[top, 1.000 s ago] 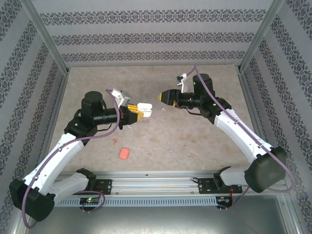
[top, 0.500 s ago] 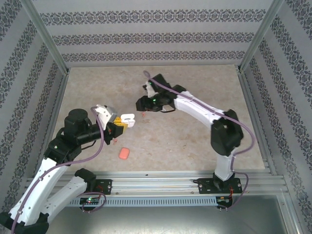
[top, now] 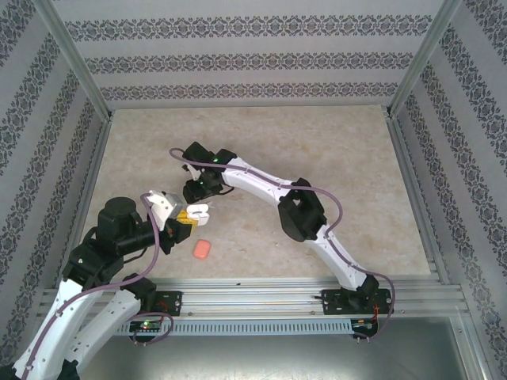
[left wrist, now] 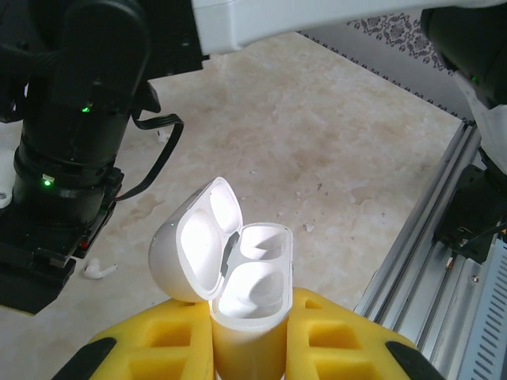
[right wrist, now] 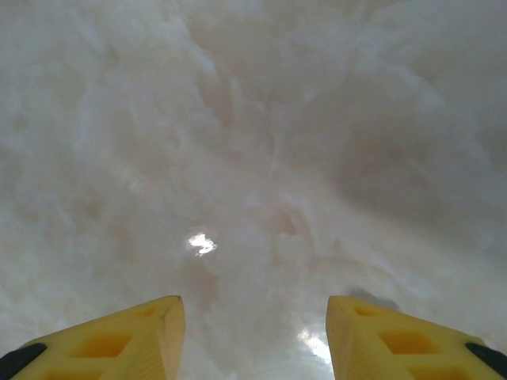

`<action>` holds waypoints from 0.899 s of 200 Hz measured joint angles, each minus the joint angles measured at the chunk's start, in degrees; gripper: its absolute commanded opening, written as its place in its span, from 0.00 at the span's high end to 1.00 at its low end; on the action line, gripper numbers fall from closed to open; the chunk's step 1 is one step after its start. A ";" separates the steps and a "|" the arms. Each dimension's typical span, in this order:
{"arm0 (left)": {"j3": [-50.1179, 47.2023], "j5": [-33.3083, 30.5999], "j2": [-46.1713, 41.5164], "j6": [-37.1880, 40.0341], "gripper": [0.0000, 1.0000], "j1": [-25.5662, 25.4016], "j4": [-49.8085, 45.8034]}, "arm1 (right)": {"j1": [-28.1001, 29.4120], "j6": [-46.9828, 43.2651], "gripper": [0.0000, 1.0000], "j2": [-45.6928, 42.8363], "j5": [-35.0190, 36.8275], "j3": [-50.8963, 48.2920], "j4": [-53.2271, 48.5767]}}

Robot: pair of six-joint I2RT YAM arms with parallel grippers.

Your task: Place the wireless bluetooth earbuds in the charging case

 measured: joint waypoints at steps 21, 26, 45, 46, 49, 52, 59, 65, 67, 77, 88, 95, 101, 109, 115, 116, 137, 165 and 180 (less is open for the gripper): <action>-0.02 -0.44 -0.31 0.07 1.00 0.00 -0.33 | -0.02 -1.14 0.47 2.12 1.22 2.71 -2.62; -0.02 -0.50 -0.31 0.07 1.00 0.00 -0.33 | -0.02 -1.38 0.47 2.34 1.49 2.99 -3.04; -0.24 -0.61 -0.31 0.09 1.00 0.00 -0.35 | 0.00 -2.38 0.46 2.45 2.12 3.17 -4.48; -0.24 -0.59 -0.31 0.09 1.00 0.00 -0.35 | 0.00 -2.43 0.46 2.45 2.16 3.19 -4.59; -0.28 -0.61 -0.31 0.09 1.00 0.00 -0.35 | 0.00 -2.58 0.46 2.45 2.32 3.21 -4.76; -0.35 -0.59 -0.31 0.09 1.00 0.00 -0.37 | 0.00 -2.71 0.46 2.47 2.40 3.28 -4.94; -0.46 -0.61 -0.28 0.09 1.00 0.00 -0.37 | 0.00 -3.08 0.46 2.49 2.67 3.39 -5.38; -0.57 -0.61 -0.31 0.09 1.00 0.00 -0.37 | 0.00 -3.30 0.46 2.54 2.97 3.54 -5.70; -0.57 -0.61 -0.31 0.09 1.00 0.00 -0.39 | 0.00 -3.48 0.46 2.56 2.99 3.58 -5.86; -0.68 -0.63 -0.31 0.09 1.00 0.00 -0.50 | 0.02 -4.09 0.46 2.69 3.41 3.72 -6.29; -0.70 -0.79 -0.31 0.11 1.00 0.00 -0.50 | 0.11 -4.66 0.46 2.78 3.98 3.72 -6.78; -0.70 -0.83 -0.31 0.11 1.00 0.00 -0.52 | 0.17 -5.01 0.46 2.86 4.22 3.72 -7.15; -0.70 -0.85 -0.31 0.11 1.00 0.00 -0.52 | 0.31 -5.35 0.46 2.97 4.55 3.72 -7.34; -0.70 -0.85 -0.31 0.13 1.00 0.00 -0.52 | 0.46 -5.79 0.46 3.17 4.74 3.72 -7.61; -0.70 -0.85 -0.31 0.13 1.00 0.00 -0.52 | 0.55 -5.97 0.46 3.32 4.94 3.72 -7.78; -0.70 -0.87 -0.31 0.15 1.00 0.00 -0.52 | 0.57 -5.99 0.46 3.34 4.96 3.72 -7.80; -0.70 -1.01 -0.31 0.31 1.00 0.00 -0.52 | 1.03 -6.25 0.47 3.87 5.44 3.72 -8.24; -0.70 -1.03 -0.31 0.35 1.00 0.00 -0.52 | 1.14 -6.62 0.50 4.33 6.23 3.74 -8.50; -0.70 -1.03 -0.31 0.35 1.00 0.00 -0.52 | 1.11 -6.69 0.50 4.35 6.51 3.82 -8.63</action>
